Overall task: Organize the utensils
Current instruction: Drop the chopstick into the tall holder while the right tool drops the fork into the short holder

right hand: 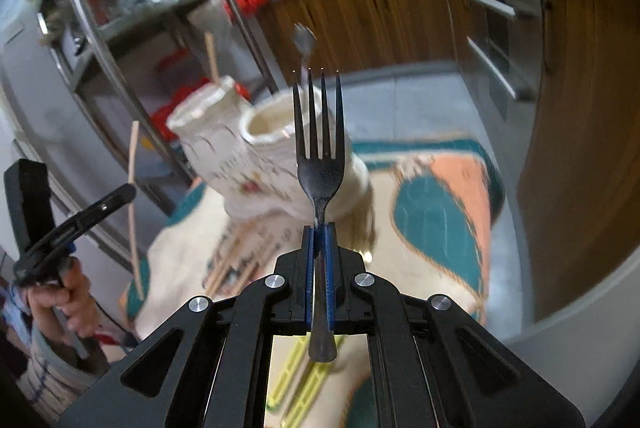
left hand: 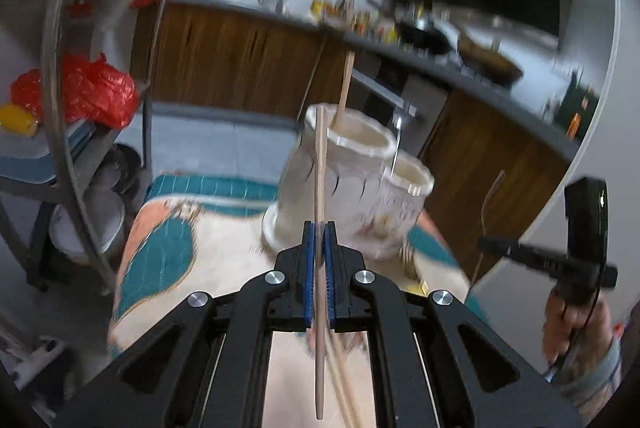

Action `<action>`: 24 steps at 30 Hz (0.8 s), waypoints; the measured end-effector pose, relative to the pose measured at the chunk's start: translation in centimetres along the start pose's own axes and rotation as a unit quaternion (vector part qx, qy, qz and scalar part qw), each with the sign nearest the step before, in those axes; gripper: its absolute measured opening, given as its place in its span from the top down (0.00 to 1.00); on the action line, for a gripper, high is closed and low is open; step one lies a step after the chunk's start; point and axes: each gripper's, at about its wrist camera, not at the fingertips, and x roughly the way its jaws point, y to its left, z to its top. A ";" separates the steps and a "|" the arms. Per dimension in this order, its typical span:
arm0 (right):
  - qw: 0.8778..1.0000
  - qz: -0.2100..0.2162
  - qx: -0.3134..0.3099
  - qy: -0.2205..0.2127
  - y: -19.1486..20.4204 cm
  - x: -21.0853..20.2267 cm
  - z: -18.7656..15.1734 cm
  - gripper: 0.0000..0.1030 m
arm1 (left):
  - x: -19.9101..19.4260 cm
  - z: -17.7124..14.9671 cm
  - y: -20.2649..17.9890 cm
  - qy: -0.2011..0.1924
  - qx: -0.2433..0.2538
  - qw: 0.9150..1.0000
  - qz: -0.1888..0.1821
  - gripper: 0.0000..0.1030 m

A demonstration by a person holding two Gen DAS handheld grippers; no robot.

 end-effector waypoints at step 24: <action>0.984 0.034 -0.061 -0.163 5.1 -0.5 7.0 0.94 | -1.2 7.9 -3.7 -0.267 0.014 0.963 -0.047 0.96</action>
